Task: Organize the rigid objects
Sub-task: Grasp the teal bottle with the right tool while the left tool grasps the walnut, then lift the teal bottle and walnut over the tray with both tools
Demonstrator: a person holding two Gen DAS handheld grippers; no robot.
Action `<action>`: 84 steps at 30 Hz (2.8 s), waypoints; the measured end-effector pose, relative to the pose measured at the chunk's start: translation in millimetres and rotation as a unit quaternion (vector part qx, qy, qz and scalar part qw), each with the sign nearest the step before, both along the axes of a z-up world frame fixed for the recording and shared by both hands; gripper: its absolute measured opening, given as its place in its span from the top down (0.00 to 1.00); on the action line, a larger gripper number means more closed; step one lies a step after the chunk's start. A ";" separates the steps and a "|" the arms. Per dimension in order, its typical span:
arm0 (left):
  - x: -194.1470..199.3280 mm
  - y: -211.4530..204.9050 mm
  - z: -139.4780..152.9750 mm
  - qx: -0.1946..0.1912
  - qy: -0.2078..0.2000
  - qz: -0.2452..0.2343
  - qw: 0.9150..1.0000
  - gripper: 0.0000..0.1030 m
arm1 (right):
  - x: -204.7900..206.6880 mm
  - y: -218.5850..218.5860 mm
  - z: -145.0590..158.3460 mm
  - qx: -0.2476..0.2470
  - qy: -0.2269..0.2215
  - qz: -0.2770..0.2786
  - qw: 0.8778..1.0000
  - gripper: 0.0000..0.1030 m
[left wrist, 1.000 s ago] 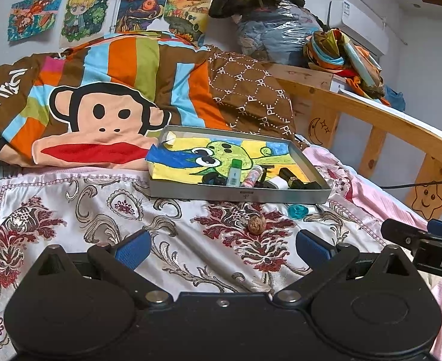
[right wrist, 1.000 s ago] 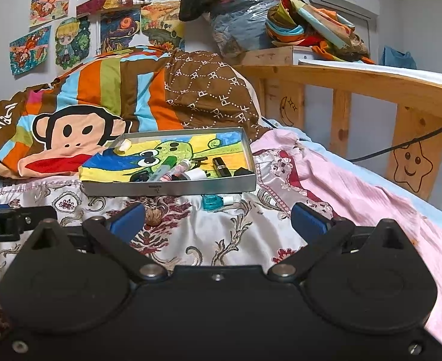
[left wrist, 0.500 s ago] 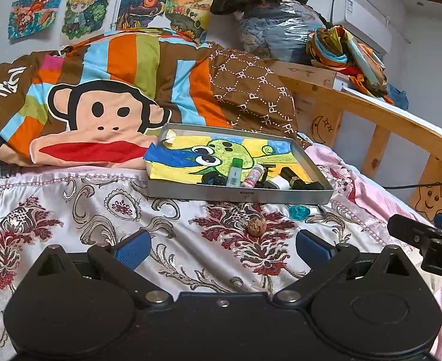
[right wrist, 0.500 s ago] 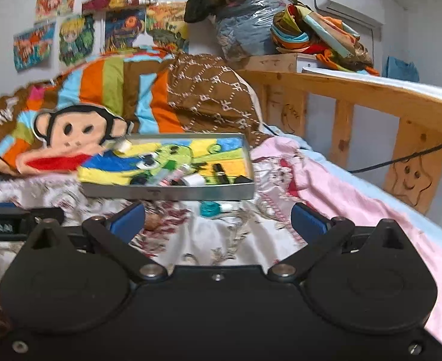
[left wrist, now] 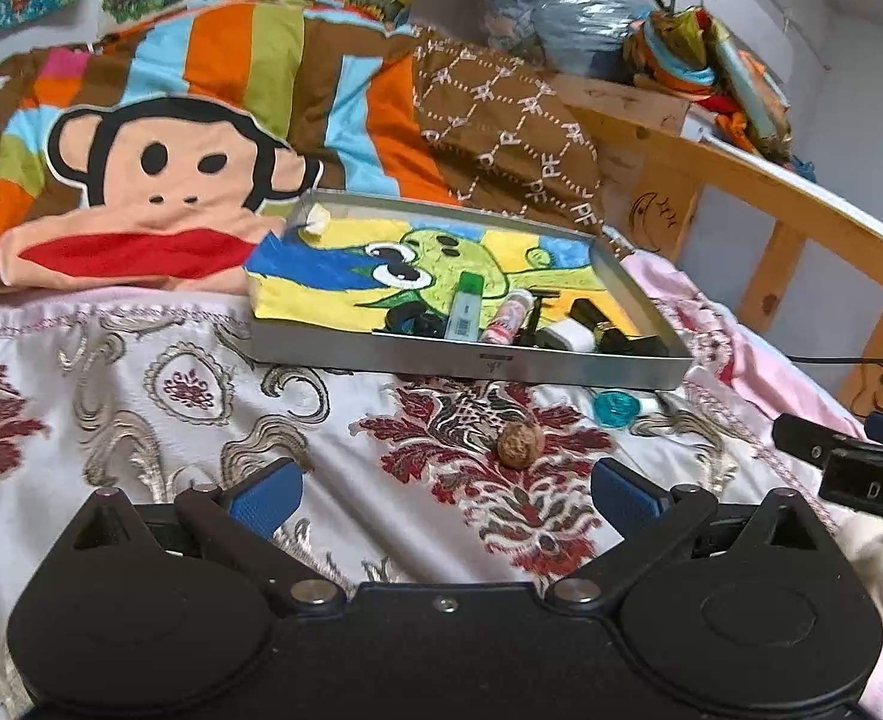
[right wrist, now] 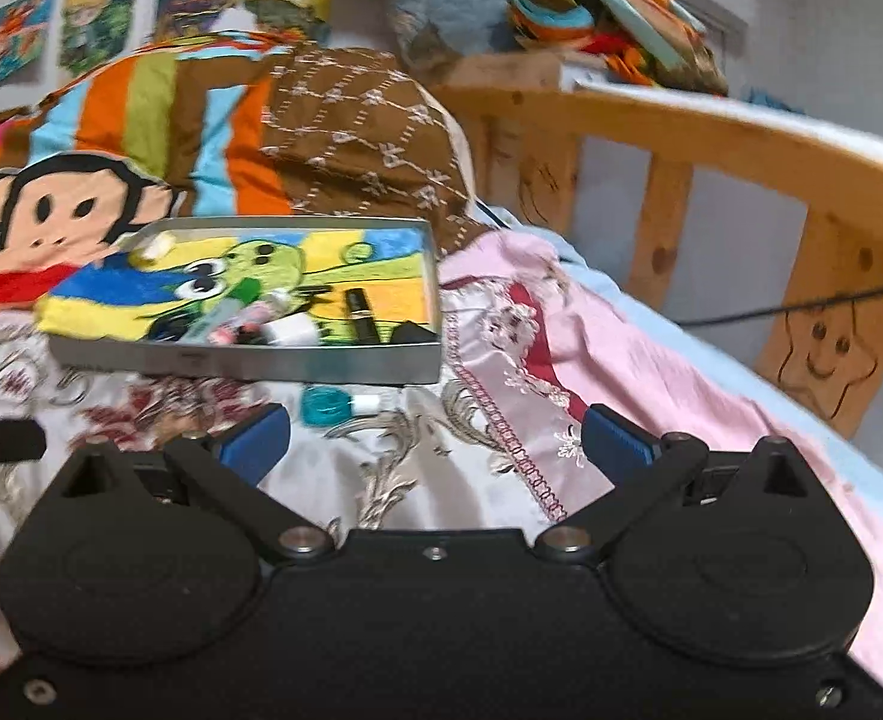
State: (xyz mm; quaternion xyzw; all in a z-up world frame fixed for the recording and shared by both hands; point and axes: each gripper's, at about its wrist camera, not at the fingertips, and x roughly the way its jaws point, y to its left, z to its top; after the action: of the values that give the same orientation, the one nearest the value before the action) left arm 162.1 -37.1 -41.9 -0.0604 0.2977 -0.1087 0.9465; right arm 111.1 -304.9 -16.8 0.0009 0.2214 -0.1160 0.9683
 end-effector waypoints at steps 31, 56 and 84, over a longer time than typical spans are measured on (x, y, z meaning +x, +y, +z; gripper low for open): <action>87.7 -51.6 -64.5 0.016 -0.014 -0.109 0.994 0.10 | 145.1 -40.8 -60.2 0.156 0.043 0.145 0.976 0.01; 88.8 -43.4 -67.7 -0.010 -0.017 -0.091 0.996 0.67 | 154.7 -2.3 -78.1 0.072 0.077 0.137 0.985 0.57; 109.0 -51.9 -30.3 -0.026 -0.141 -0.026 0.989 0.72 | 137.8 -26.3 -21.0 0.063 -0.038 0.153 0.985 0.57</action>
State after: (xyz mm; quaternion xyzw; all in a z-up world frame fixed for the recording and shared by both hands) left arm 271.1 -89.0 -72.2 -0.0613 0.1598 -0.1488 0.9739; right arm 249.0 -331.2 -37.7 0.0326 0.1891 0.0480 0.9802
